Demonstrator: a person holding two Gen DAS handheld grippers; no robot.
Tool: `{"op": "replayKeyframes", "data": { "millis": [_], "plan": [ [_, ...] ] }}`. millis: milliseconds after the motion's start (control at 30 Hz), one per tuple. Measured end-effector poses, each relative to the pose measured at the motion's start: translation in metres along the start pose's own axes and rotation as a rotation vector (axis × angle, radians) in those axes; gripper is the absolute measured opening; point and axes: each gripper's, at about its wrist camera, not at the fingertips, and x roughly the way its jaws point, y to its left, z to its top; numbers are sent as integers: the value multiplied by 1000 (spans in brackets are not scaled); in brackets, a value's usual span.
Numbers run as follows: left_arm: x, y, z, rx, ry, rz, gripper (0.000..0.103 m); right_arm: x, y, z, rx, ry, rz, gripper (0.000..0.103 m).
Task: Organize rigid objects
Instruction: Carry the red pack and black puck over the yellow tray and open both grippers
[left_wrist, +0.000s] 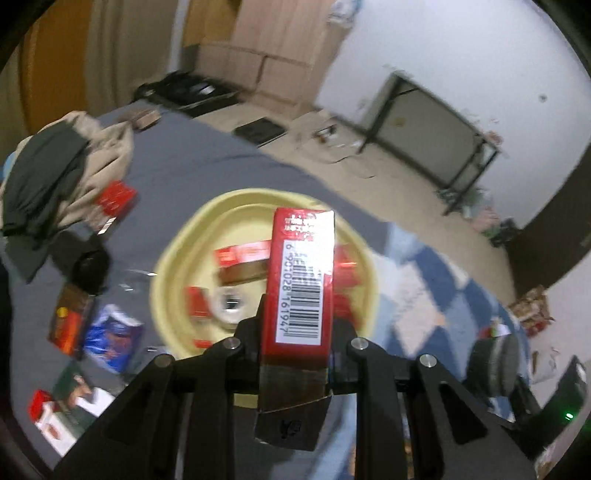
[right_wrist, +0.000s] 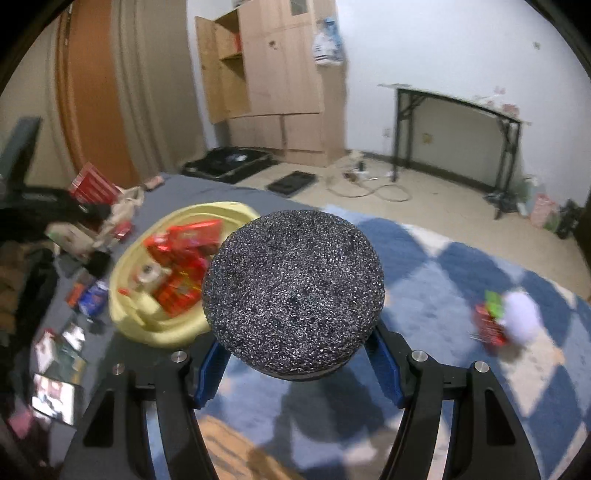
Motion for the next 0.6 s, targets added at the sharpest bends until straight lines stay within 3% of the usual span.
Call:
{"op": "replayKeyframes", "data": {
  "millis": [233,433,600],
  "plan": [
    [33,34,6,-102,67,17,25,50,51,12,-118,96,119,67],
    [71,28,1,-73,150,51,25,99,75,19,-214,181,131,67],
    [87,42,9,-47,159,56,25,133,92,35,-240,191,138,67]
  ]
}}
